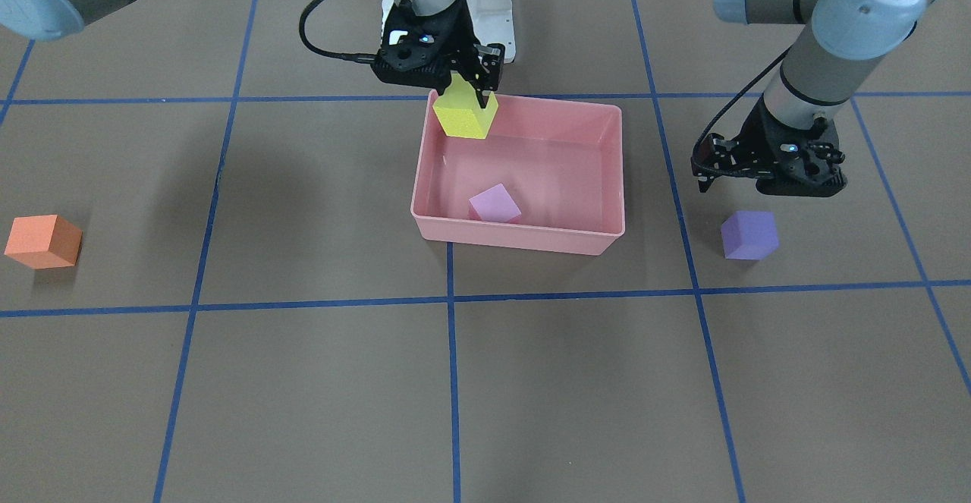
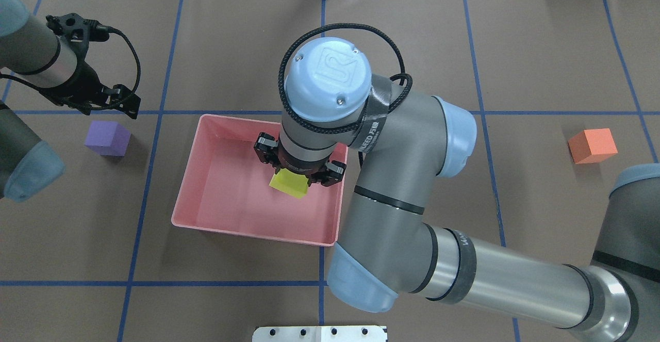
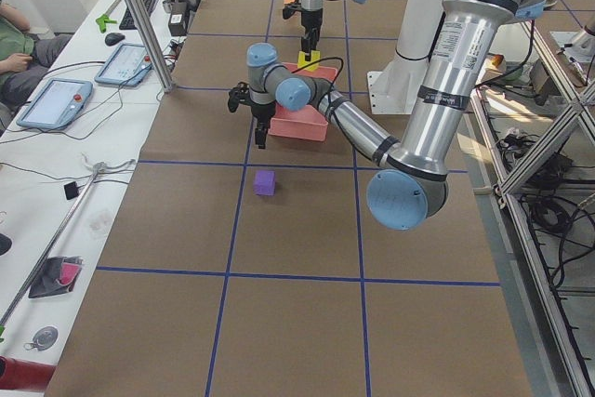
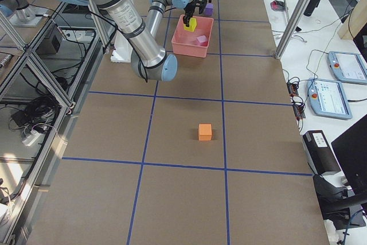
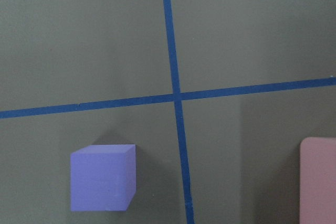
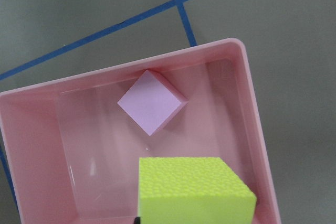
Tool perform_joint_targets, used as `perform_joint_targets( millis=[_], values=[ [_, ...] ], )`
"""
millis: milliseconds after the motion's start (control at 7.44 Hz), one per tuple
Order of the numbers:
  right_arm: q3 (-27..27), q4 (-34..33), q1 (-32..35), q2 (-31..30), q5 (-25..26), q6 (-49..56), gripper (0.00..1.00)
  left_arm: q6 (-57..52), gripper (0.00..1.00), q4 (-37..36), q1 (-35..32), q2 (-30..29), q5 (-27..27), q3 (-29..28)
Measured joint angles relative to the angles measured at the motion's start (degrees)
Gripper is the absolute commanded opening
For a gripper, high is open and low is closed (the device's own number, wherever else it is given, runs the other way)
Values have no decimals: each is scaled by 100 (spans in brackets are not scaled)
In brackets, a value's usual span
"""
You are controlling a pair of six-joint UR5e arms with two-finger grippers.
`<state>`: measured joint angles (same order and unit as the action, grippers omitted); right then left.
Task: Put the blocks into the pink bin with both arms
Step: 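Lower yellow cube into bin with right gripper while left gripper nears purple cube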
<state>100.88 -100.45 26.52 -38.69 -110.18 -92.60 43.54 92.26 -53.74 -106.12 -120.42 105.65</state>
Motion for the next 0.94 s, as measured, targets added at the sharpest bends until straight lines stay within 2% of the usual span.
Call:
perform_joint_targets(
  millis=[269, 672, 941],
  values=[
    [-336, 12, -242, 188, 151, -14, 0, 129, 99, 642, 3, 103, 24, -392],
    [-955, 143, -455, 501, 257, -9, 0, 72, 99, 742, -4, 179, 52, -530],
    [-1123, 252, -489, 551, 268, -11, 0, -123, 99, 761, -42, 211, 59, -656]
  ],
)
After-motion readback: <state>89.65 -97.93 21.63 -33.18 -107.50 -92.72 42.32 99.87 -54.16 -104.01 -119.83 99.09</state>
